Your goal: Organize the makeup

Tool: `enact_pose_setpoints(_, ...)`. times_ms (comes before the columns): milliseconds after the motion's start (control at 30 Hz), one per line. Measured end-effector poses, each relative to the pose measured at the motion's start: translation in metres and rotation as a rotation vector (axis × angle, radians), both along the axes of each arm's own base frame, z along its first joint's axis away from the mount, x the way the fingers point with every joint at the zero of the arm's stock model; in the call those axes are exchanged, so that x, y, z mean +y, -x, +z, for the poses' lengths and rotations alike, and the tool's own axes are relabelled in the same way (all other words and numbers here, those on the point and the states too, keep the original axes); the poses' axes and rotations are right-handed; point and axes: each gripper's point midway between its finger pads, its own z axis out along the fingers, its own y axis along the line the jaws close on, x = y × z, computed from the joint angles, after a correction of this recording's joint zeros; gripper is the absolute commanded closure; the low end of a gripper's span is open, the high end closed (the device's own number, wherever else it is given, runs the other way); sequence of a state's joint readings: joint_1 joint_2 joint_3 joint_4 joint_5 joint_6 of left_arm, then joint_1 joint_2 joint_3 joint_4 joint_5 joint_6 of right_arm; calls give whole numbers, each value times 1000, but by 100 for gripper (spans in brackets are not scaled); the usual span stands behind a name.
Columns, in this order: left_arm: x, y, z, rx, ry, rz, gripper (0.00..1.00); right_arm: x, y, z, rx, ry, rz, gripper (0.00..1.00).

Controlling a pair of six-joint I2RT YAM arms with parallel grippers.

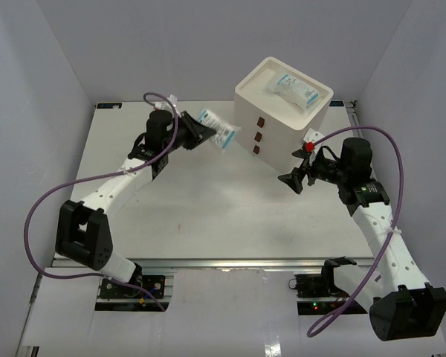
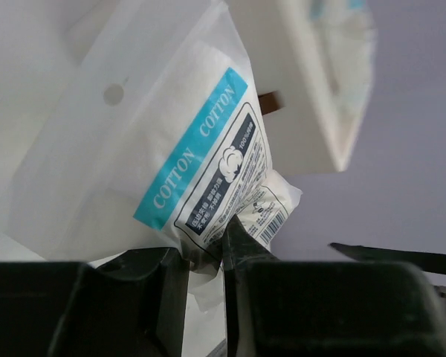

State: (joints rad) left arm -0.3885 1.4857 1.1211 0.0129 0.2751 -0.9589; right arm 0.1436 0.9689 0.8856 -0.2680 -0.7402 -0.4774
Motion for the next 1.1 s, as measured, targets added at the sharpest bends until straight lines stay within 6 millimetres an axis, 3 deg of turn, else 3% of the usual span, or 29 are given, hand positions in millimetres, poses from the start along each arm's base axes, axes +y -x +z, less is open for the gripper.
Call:
enact_pose_setpoints(100, -36, -25, 72, -201, 52, -110, 92, -6, -3, 3, -7, -4, -25, 5)
enact_pose_setpoints(167, -58, -37, 102, -278, 71, -161, 88, -8, -4, 4, -8, -8, -36, 5)
enact_pose_setpoints(267, -87, -57, 127, -364, 91, -201, 83, -10, -5, 5, -7, -12, -46, 5)
enact_pose_setpoints(433, -133, -94, 128, -397, 99, -245, 77, -12, -6, 5, -11, -18, -52, 5)
enact_pose_setpoints(600, -157, -121, 92, -355, 84, -252, 67, -14, -6, 3, -8, -21, -57, 5)
enact_pose_setpoints(867, -171, -139, 60, -292, 99, -243, 36, -15, -7, 5, -16, -24, -64, 5)
enact_pose_setpoints(1100, -171, -140, 72, -294, 136, -232, 11, -16, -7, 1, -8, -27, -65, 4)
